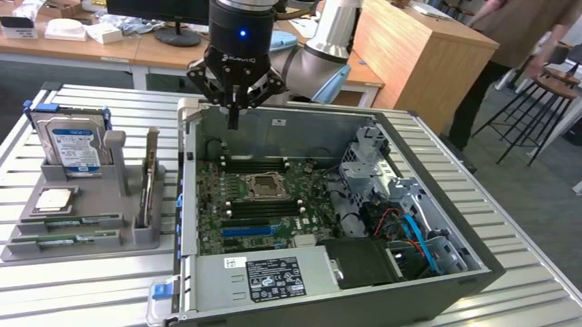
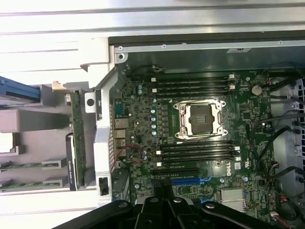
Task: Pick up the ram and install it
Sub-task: 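Reach for the ram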
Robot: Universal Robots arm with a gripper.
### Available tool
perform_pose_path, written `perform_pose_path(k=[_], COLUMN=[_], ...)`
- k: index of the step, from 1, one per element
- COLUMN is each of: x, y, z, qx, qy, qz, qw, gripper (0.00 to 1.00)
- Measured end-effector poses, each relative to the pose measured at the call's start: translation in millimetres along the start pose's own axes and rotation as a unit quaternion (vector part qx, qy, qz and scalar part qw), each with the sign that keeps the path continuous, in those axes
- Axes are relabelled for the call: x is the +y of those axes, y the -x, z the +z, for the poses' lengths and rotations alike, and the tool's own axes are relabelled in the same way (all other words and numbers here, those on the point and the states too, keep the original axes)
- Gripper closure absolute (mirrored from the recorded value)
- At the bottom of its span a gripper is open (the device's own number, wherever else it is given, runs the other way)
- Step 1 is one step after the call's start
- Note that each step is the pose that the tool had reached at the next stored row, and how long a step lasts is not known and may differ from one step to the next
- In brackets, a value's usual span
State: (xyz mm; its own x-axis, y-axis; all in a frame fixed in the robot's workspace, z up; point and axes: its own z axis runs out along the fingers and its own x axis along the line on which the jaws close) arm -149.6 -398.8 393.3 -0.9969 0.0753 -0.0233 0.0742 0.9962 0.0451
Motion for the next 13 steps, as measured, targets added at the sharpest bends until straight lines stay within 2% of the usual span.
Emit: perform_pose_path(k=[13], x=[-1.8], y=[-24.7], z=[-0.7], qx=[0.0000], qy=[0.0000], qz=[0.000], qw=[1.0000], gripper=[0.90])
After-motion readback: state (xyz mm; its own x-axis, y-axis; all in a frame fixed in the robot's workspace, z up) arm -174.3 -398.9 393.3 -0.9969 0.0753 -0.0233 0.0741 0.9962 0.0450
